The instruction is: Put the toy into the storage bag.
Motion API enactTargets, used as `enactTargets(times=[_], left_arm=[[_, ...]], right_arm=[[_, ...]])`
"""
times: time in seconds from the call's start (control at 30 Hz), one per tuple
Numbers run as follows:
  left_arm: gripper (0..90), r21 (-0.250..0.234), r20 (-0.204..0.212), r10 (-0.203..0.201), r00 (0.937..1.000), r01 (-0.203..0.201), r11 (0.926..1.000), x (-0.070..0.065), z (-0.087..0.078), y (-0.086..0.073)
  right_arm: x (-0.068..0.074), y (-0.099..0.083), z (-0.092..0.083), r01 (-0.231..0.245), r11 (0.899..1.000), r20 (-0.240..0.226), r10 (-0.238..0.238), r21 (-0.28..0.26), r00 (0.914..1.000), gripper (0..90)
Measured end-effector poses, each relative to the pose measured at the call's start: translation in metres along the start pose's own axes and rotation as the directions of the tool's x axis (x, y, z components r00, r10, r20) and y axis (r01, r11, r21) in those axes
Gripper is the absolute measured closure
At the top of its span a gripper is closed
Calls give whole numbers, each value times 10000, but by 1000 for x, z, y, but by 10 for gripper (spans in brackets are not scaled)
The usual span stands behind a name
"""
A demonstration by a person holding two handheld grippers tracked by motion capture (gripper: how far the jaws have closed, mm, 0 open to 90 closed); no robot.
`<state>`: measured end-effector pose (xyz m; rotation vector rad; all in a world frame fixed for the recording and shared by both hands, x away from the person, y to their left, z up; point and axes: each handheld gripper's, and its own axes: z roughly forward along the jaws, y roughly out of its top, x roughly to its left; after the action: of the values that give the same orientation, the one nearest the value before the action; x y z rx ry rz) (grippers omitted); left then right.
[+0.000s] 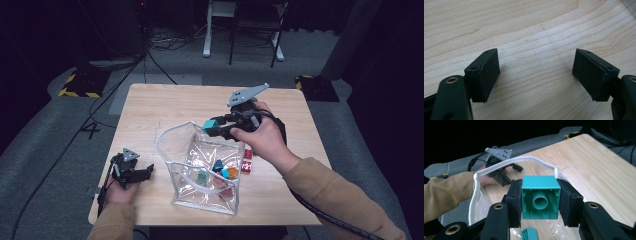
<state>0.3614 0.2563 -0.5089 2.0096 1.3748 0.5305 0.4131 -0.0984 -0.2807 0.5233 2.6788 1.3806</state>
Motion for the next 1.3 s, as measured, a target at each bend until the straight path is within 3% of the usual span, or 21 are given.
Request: enactTargets(times=[0.33, 0.57, 0.73, 1.0, 1.3], left_arm=[[222, 1, 1, -4, 10000, 4, 10000, 0, 0, 0], [222, -1, 0, -5, 10000, 5, 10000, 0, 0, 0], [222, 0, 0, -1, 10000, 1, 10000, 0, 0, 0], [222, -1, -3, -3, 10000, 3, 10000, 0, 0, 0], [222, 1, -1, 0, 10000, 0, 10000, 0, 0, 0]], right_arm=[[4, -22, 26, -150, 9969, -316, 175, 778, 9993, 590], [7, -31, 34, -267, 9908, -380, 320, 1325, 9988, 585], [8, -34, 36, -418, 9903, -459, 482, 1326, 9978, 399], [9, -32, 7, -357, 9990, -394, 368, 271, 9985, 357], [-7, -41, -43, -554, 9963, 423, 583, -660, 9974, 357]])
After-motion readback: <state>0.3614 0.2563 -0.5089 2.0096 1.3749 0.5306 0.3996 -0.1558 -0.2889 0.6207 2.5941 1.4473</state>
